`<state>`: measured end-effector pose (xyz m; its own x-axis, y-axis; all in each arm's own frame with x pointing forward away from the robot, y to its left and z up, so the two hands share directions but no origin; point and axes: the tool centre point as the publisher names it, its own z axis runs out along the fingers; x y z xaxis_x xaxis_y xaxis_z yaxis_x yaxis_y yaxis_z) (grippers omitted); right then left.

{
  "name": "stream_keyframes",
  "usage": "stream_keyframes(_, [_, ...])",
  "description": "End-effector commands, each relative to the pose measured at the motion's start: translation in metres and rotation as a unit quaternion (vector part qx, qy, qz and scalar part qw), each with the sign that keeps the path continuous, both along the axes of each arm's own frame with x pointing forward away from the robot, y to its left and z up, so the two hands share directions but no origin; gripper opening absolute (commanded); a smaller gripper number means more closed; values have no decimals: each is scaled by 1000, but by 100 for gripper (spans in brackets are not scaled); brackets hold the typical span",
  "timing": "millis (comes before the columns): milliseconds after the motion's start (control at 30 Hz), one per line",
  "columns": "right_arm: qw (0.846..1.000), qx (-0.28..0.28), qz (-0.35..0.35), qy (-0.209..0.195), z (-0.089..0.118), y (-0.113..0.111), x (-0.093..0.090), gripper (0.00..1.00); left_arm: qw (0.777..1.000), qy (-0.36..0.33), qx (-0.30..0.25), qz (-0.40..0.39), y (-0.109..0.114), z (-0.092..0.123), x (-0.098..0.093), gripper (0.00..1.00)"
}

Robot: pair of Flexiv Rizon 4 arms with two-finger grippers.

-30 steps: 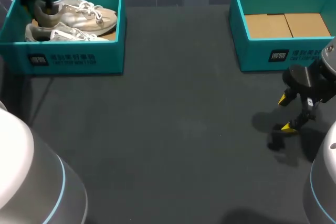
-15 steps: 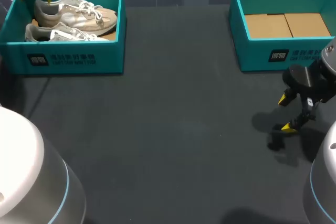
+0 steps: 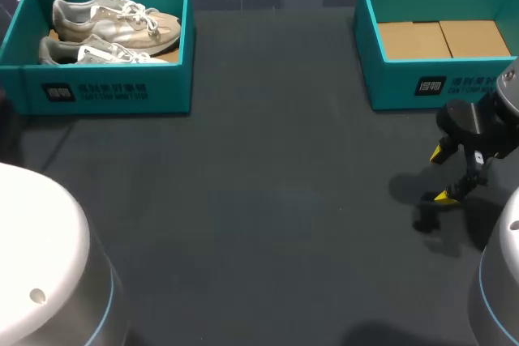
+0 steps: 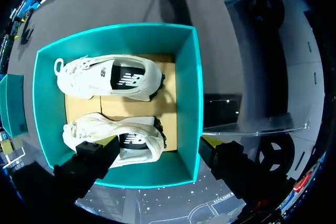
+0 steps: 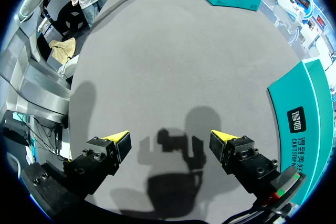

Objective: Take the shoe out of the shoebox, open the shoe tongue, remove and reinsert the insole, then place the shoe into the shoebox

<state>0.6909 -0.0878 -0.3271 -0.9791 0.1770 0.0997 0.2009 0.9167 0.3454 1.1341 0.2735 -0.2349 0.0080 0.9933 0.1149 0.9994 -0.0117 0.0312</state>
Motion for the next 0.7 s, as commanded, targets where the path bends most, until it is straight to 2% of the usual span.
stream_keyframes(33, [1000,-1,0,-1,0,0,-1,100,1000,-17,4,1,-1,7,-32,100])
stream_keyframes(167, [1000,-1,0,-1,0,0,-1,100,1000,0,11,-7,-1,10,-44,100])
stream_keyframes(700, [1000,-1,0,-1,0,0,-1,100,1000,0,16,-8,-1,10,-47,100])
